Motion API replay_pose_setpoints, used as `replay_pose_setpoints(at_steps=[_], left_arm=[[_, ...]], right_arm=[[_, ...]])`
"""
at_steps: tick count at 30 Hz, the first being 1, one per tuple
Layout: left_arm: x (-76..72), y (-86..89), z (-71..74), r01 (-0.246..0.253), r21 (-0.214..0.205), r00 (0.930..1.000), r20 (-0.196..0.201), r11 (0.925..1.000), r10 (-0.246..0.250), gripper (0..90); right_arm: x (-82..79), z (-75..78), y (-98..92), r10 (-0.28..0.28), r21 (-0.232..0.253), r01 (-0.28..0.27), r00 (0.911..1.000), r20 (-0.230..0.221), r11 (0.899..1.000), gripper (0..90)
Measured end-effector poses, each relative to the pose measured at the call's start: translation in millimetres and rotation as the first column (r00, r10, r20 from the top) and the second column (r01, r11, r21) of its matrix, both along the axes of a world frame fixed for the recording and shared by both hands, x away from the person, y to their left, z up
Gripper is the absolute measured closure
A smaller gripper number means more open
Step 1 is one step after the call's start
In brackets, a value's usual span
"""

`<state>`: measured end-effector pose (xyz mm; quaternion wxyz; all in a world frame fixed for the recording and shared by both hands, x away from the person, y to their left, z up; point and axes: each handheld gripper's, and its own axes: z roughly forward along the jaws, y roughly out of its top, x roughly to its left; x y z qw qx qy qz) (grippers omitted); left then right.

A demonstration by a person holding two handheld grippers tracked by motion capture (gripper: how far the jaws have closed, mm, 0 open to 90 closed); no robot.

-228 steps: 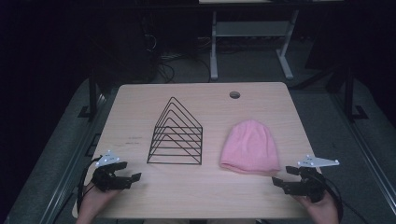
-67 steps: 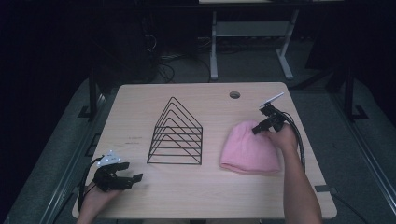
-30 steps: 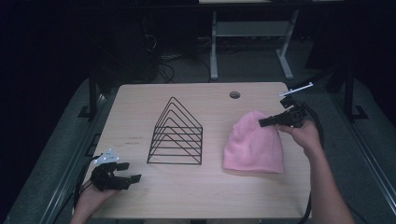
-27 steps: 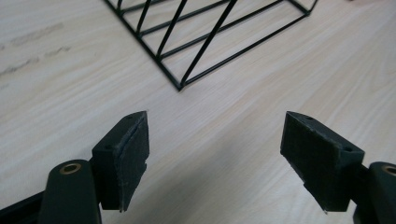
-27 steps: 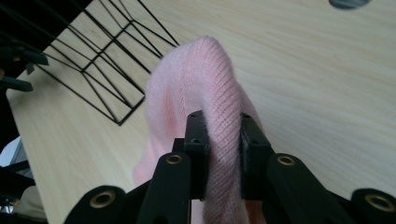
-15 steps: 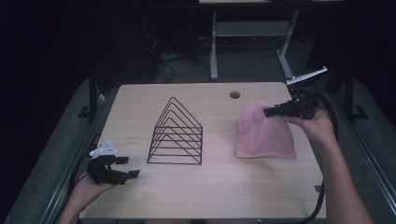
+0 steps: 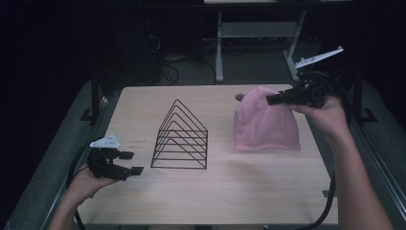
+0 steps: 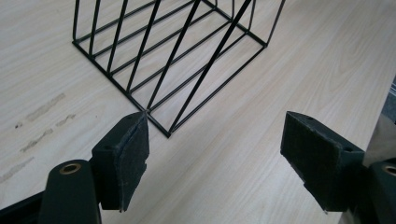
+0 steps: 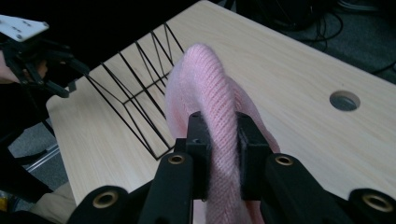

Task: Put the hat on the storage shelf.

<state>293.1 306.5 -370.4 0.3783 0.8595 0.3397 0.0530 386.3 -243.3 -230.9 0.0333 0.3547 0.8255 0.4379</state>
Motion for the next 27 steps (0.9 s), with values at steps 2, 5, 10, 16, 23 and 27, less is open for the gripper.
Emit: replay_pose_setpoints(at_steps=[2,5,10,16,23,27], left_arm=[[2.0,-0.7,3.7,0.005,0.001,1.0,0.002,1.0,-0.005,23.8],[3.9,-1.6,7.8,0.014,0.005,0.9999,0.003,0.9999,-0.014,23.8],[6.9,-3.8,20.1,0.033,-0.024,0.9995,0.001,0.9992,-0.033,23.8],[10.1,-6.9,27.3,0.043,0.002,0.9991,-0.004,0.9991,-0.043,23.8],[13.9,-9.4,36.6,0.057,0.016,0.9984,0.001,0.9983,-0.057,23.8],[16.7,-11.1,42.0,0.061,0.015,0.9981,0.003,0.998,-0.061,23.8]], right_arm=[[-1.2,7.8,3.6,0.008,0.006,-0.008,0.9999,0.014,1.0,78.0],[-2.5,13.9,7.3,0.015,0.011,-0.015,0.9996,0.024,1.0,78.0],[-4.6,32.6,22.9,0.052,0.015,-0.053,0.997,0.057,0.998,77.9],[-4.5,49.2,40.5,0.093,0.001,-0.093,0.9925,0.079,0.996,77.9],[-3.4,66.3,57.2,0.119,-0.002,-0.12,0.9879,0.1,0.993,77.9],[-1.6,76.5,70.8,0.141,-0.005,-0.141,0.9841,0.108,0.99,77.9]])
